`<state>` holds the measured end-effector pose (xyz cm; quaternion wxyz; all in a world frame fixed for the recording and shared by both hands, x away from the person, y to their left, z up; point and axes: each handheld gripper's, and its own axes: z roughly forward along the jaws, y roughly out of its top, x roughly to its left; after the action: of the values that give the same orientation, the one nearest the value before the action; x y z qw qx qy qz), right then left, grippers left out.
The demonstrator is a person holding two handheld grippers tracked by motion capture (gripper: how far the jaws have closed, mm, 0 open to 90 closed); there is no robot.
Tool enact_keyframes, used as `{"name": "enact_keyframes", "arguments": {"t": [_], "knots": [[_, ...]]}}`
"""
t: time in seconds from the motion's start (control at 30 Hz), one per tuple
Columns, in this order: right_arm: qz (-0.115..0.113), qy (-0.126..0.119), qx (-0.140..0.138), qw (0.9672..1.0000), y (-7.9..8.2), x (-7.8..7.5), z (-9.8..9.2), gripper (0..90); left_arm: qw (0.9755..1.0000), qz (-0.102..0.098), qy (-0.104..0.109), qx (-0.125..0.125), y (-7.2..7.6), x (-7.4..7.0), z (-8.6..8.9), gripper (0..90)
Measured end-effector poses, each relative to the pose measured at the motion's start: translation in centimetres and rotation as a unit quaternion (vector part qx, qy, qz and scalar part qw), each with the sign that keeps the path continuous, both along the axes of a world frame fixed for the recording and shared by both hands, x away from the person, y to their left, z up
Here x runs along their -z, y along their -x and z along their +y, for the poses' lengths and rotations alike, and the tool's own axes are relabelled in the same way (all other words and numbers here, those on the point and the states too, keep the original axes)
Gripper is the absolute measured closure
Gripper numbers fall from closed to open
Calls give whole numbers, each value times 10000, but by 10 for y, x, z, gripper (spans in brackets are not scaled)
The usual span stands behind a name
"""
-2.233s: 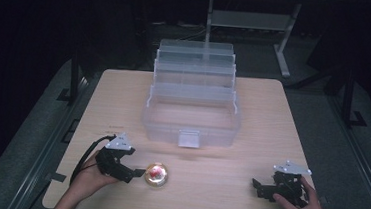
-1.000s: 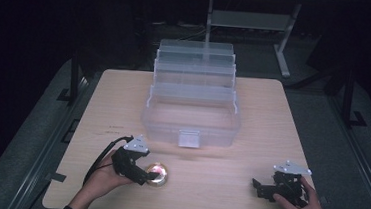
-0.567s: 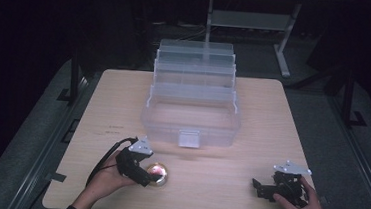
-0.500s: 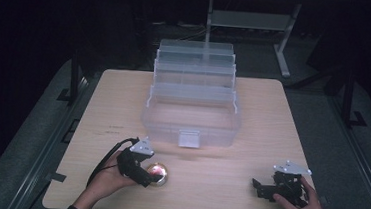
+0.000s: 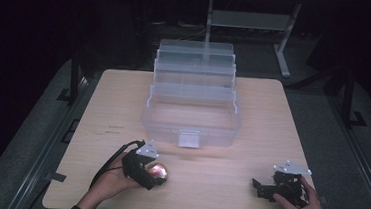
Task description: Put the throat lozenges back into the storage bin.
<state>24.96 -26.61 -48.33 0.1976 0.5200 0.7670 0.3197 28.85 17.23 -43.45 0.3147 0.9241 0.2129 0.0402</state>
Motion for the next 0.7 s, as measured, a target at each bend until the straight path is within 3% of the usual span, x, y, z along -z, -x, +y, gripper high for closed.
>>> {"name": "enact_keyframes", "arguments": {"t": [0.7], "knots": [[1, -1, 1, 10000, 0, 0, 0, 0, 9997, 36, -213, 79, 0, 12, -6, 127]]}}
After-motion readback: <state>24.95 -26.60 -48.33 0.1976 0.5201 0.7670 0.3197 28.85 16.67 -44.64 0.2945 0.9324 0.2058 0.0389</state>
